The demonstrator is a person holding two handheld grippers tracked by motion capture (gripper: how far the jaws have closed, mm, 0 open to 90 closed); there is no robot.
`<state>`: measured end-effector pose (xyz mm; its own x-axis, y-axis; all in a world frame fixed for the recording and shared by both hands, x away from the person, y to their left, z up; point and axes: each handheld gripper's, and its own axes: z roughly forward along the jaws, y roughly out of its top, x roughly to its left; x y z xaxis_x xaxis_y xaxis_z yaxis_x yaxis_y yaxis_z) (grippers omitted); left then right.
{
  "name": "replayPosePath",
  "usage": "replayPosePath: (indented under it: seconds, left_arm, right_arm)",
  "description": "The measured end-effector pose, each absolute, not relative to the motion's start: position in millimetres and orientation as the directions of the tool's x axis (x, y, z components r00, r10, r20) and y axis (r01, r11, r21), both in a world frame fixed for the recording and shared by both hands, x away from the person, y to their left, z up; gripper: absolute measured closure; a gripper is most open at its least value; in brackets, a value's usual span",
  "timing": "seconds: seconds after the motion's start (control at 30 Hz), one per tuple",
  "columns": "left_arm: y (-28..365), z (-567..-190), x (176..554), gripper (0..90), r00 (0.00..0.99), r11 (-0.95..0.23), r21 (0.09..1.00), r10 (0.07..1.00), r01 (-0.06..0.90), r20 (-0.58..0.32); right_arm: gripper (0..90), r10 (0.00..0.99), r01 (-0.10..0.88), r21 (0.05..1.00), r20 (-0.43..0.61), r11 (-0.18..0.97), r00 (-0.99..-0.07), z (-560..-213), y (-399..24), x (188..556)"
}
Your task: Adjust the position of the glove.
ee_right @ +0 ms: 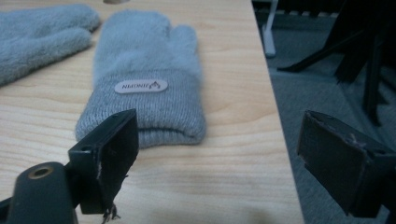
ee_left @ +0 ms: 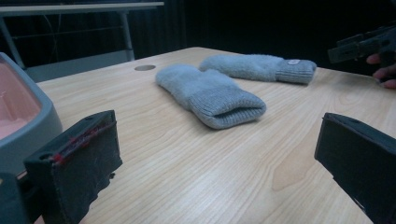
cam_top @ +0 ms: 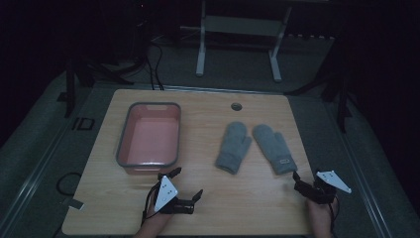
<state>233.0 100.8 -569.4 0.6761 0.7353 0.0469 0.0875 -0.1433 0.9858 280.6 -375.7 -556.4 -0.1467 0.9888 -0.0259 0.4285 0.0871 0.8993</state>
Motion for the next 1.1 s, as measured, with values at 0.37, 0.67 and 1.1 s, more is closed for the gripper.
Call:
replayPosePath:
  seconds: [0.37, 0.67, 1.1]
  left_arm:
    - [112, -569, 232, 0.3, 0.709, -0.123, 0.984, 0.705, 0.131, -0.006]
    - [116, -571, 230, 0.4, 0.671, -0.053, 0.993, 0.741, 0.105, -0.031]
    - [116, -572, 228, 0.4, 0.662, -0.058, 0.996, 0.75, 0.072, -0.004]
  right_arm:
    - [13.3, 0.949, 0.487, 0.863, 0.026, 0.137, -0.313, -535, -367, 294]
    - [11.2, 0.916, 0.465, 0.865, 0.015, 0.188, -0.4, -503, -339, 318]
    - [14.0, 0.838, 0.434, 0.849, -0.019, 0.302, -0.545, -473, -281, 358]
